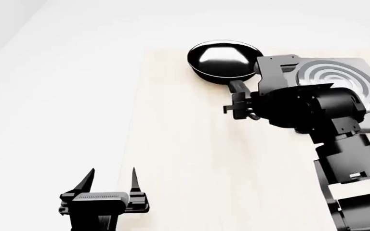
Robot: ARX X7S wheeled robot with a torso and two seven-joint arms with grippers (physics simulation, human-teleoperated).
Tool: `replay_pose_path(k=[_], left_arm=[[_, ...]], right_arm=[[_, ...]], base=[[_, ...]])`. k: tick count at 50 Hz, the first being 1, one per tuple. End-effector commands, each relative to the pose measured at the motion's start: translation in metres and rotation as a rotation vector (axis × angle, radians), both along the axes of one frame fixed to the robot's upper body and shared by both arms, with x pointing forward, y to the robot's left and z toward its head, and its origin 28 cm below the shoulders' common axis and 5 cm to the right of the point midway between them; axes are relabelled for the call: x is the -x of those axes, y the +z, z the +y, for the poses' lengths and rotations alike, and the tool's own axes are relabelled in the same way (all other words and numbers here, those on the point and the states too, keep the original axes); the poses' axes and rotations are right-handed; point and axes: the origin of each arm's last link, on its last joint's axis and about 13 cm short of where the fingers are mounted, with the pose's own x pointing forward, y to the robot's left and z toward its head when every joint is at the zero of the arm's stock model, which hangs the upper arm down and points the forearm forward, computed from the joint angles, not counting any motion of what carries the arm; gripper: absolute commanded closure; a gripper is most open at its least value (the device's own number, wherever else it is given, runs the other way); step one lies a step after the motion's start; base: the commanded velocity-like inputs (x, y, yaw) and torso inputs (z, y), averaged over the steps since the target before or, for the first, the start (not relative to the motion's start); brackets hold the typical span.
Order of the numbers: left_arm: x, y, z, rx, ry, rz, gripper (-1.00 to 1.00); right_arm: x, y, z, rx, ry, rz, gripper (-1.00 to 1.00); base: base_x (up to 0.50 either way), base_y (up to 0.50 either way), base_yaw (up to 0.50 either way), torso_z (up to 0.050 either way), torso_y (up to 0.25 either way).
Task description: Turn on the stove and put the frying pan on it.
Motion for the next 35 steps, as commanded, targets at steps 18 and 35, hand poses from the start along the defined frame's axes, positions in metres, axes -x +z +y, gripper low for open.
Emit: replay_pose_path(k=[18, 35], left_arm=[[-0.001, 0.000, 0.000, 0.000, -0.002, 0.000, -1.00], [-0.001, 0.000, -0.001, -0.001, -0.003, 0.000, -1.00]], right_arm=[[0.013, 0.020, 0.002, 0.021, 0.031, -0.217, 1.00], [0.028, 0.018, -0.003, 0.005, -0.001, -0.287, 1.00]], base=[[0.00, 0.00, 0.00, 0.000, 0.001], [0.00, 0.00, 0.00, 0.000, 0.002]])
